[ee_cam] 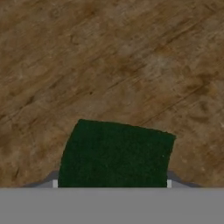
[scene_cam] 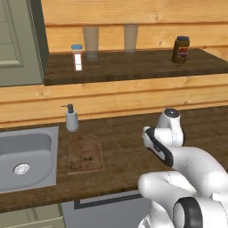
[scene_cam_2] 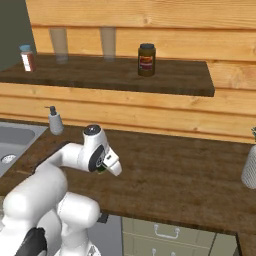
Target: Pick up the sponge from the counter and clean the cutting board by briefly scrubbing or pressing down on the cutting board. Once finished, release the sponge.
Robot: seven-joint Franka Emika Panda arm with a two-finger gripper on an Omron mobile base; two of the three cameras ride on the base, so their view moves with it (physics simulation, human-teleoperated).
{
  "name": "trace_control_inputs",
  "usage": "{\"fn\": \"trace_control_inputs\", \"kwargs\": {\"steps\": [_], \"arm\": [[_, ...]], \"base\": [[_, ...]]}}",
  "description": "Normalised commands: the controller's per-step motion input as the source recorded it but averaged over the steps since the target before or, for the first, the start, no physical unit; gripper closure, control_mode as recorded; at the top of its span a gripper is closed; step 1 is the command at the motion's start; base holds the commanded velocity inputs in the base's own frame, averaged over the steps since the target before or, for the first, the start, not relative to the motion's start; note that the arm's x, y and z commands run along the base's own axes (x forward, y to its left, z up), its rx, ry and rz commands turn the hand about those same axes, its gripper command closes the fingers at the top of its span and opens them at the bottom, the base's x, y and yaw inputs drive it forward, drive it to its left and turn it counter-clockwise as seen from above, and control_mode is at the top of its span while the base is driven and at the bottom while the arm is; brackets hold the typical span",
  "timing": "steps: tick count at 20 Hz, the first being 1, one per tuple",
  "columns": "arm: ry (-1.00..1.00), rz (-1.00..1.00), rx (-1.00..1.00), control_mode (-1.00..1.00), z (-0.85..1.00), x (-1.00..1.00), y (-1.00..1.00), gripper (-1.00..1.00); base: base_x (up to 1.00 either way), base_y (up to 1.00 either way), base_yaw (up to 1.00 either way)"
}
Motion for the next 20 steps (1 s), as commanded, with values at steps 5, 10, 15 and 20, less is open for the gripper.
{"fn": "trace_control_inputs", "kwargs": {"steps": [5, 10, 15, 20], "arm": [[0.03, 0.0, -0.03, -1.0, -0.57, 0.21, -0.13, 1.0], [0.01, 0.0, -0.02, -1.0, -0.52, 0.13, -0.08, 1.0], [0.0, 0.0, -0.03, -1.0, -0.54, 0.05, -0.02, 1.0], [0.0, 0.0, -0.01, -1.0, -0.34, 0.0, 0.0, -1.0]], "base": [[0.0, 0.0, 0.0], [0.0, 0.0, 0.0], [0.0, 0.0, 0.0], [0.0, 0.0, 0.0]]}}
